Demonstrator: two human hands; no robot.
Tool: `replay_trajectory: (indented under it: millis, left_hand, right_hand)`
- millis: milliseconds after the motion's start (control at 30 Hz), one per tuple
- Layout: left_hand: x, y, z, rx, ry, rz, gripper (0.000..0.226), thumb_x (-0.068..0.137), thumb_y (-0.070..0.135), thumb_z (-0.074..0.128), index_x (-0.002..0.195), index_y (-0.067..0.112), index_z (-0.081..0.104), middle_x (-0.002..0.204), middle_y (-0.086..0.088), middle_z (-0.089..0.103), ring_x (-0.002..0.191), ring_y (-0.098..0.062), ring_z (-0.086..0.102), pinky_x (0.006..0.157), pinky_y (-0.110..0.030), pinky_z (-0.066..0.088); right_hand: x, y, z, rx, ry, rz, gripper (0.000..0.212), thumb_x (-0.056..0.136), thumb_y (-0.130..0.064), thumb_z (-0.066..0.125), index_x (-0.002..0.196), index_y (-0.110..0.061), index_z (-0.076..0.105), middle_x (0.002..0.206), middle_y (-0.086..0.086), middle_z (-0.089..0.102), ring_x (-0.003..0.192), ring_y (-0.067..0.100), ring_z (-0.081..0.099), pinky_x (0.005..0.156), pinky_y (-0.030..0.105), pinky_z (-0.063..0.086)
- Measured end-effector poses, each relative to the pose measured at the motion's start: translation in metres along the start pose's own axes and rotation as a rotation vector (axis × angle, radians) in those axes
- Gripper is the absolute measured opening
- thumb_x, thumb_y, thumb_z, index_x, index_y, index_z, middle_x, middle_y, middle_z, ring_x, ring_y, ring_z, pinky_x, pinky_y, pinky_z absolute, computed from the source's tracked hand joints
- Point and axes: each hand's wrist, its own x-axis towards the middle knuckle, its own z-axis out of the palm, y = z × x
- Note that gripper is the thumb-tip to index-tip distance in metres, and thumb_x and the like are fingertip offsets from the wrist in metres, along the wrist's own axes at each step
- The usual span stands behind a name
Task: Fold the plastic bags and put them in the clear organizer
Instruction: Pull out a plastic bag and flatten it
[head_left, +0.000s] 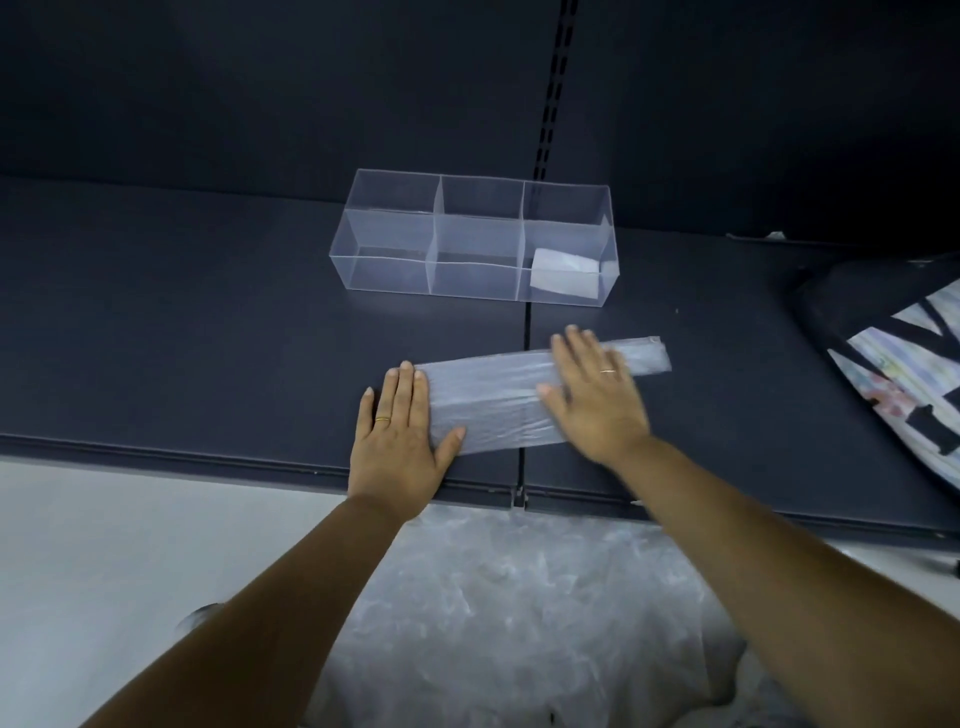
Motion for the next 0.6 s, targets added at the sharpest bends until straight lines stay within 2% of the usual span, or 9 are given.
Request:
replay_trajectory:
  millis: [167, 233, 267, 333, 400, 433, 533, 600]
  left_hand:
    - [-0.009, -0.012, -0.004, 0.012, -0.027, -0.023, 0.091, 0.083, 0.070, -0.004, 0.153, 0.013, -0.003, 0.162, -0.006, -0.003, 0.148, -0.024, -0.005, 0.119, -0.042, -0.005]
    - [-0.010, -0.013, -0.009, 0.001, -0.031, -0.028, 0.090, 0.084, 0.069, 0.000, 0.153, 0.011, -0.003, 0.161, -0.008, -0.004, 0.148, -0.025, -0.006, 0.119, -0.044, -0.005]
    - [-0.010, -0.012, -0.013, 0.001, -0.022, -0.029, 0.089, 0.086, 0.068, 0.004, 0.153, 0.011, -0.003, 0.161, -0.008, -0.005, 0.148, -0.025, -0.006, 0.119, -0.044, -0.006]
    - [-0.011, -0.007, -0.021, -0.012, 0.060, 0.032, 0.082, 0.093, 0.062, 0.020, 0.153, 0.010, 0.001, 0.161, -0.010, -0.003, 0.148, -0.026, -0.005, 0.119, -0.044, -0.007]
    - [-0.014, 0.006, -0.028, -0.106, 0.122, 0.197, 0.074, 0.097, 0.051, 0.039, 0.152, 0.008, 0.014, 0.160, -0.010, 0.009, 0.148, -0.026, 0.005, 0.119, -0.040, -0.005]
    - [-0.017, 0.014, -0.029, -0.159, 0.112, 0.289, 0.070, 0.097, 0.046, 0.043, 0.151, 0.008, 0.020, 0.159, -0.010, 0.015, 0.148, -0.024, 0.010, 0.119, -0.035, -0.006]
    - [-0.021, 0.039, -0.025, -0.209, 0.007, 0.414, 0.067, 0.099, 0.047, 0.040, 0.152, 0.011, 0.019, 0.160, -0.004, 0.014, 0.147, -0.016, 0.007, 0.112, -0.019, -0.017]
    - [-0.020, 0.046, -0.019, -0.213, -0.039, 0.370, 0.070, 0.098, 0.050, 0.038, 0.153, 0.013, 0.013, 0.161, 0.000, 0.008, 0.147, -0.013, 0.004, 0.113, -0.019, -0.012]
  right_hand:
    - [0.002, 0.084, -0.020, -0.022, 0.043, 0.311, 0.064, 0.099, -0.049, 0.022, 0.154, -0.018, 0.009, 0.162, 0.005, 0.002, 0.149, 0.021, -0.001, 0.119, 0.045, -0.005]
    - [-0.004, 0.086, -0.031, -0.021, 0.166, 0.382, 0.063, 0.100, -0.043, 0.034, 0.151, -0.010, 0.020, 0.159, 0.014, 0.013, 0.146, 0.029, 0.010, 0.118, 0.048, 0.003]
    - [-0.010, 0.079, -0.036, 0.009, 0.243, 0.348, 0.060, 0.098, -0.038, 0.044, 0.147, -0.007, 0.031, 0.154, 0.018, 0.024, 0.142, 0.034, 0.021, 0.115, 0.049, 0.012]
    - [-0.027, 0.054, -0.045, 0.133, 0.283, 0.098, 0.045, 0.087, -0.031, 0.064, 0.125, -0.008, 0.056, 0.133, 0.016, 0.050, 0.120, 0.037, 0.046, 0.102, 0.047, 0.034]
    - [-0.050, 0.027, -0.043, 0.198, 0.174, -0.164, 0.031, 0.077, -0.027, 0.077, 0.102, -0.014, 0.066, 0.111, 0.007, 0.059, 0.101, 0.030, 0.056, 0.088, 0.042, 0.044]
    - [-0.061, 0.017, -0.039, 0.209, 0.124, -0.219, 0.029, 0.074, -0.025, 0.080, 0.097, -0.014, 0.067, 0.107, 0.004, 0.059, 0.096, 0.027, 0.057, 0.084, 0.039, 0.045]
    - [-0.073, 0.000, -0.030, 0.276, 0.125, -0.121, 0.020, 0.075, -0.012, 0.079, 0.092, -0.009, 0.069, 0.098, 0.006, 0.059, 0.088, 0.028, 0.056, 0.080, 0.034, 0.042]
    - [-0.069, -0.008, -0.031, 0.317, 0.168, -0.053, 0.008, 0.079, -0.005, 0.074, 0.085, -0.006, 0.069, 0.092, 0.009, 0.059, 0.086, 0.031, 0.055, 0.081, 0.038, 0.045]
